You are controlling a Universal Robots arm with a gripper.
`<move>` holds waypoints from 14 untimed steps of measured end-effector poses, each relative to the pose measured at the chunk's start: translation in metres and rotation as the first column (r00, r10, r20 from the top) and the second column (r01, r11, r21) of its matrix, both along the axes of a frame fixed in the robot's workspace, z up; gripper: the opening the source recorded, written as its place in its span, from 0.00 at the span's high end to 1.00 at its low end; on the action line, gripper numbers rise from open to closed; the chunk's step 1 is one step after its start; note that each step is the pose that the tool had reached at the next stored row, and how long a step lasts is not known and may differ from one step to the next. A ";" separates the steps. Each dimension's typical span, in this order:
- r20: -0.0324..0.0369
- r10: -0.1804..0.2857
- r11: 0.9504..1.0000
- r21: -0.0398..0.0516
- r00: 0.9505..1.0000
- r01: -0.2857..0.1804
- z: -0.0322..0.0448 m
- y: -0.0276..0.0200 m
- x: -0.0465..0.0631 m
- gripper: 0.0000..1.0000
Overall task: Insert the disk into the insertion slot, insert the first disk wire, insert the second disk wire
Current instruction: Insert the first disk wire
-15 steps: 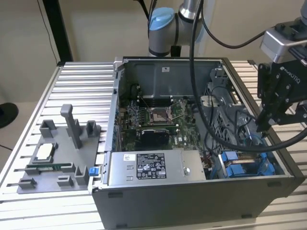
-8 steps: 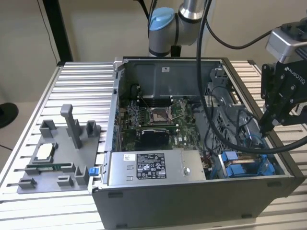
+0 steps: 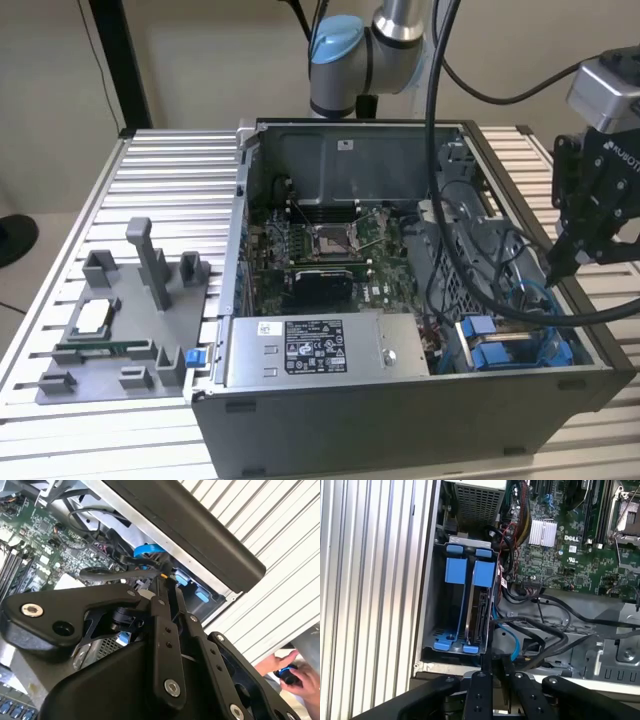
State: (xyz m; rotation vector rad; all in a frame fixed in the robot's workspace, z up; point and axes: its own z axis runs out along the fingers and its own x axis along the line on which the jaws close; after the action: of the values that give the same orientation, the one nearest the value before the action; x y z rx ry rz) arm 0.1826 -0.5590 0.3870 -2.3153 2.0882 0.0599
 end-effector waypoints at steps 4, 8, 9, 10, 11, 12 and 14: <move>-0.004 0.000 1.000 0.000 1.000 0.000 -0.0002 -0.0008 0.003 1.00; -0.008 0.000 1.000 0.000 1.000 0.000 -0.0006 -0.0014 0.007 1.00; -0.009 0.000 1.000 0.000 1.000 0.000 -0.0006 -0.0015 0.008 1.00; -0.011 0.000 1.000 0.000 1.000 0.000 -0.0007 -0.0017 0.009 1.00; -0.012 0.000 1.000 0.000 1.000 0.000 -0.0008 -0.0019 0.010 1.00; -0.014 0.000 1.000 0.000 1.000 0.000 -0.0008 -0.0020 0.011 1.00; -0.017 0.000 1.000 0.000 1.000 0.000 -0.0011 -0.0022 0.012 1.00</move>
State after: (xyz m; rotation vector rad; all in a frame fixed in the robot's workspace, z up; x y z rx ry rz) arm 0.1945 -0.5612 0.3860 -2.3231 2.0960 0.0801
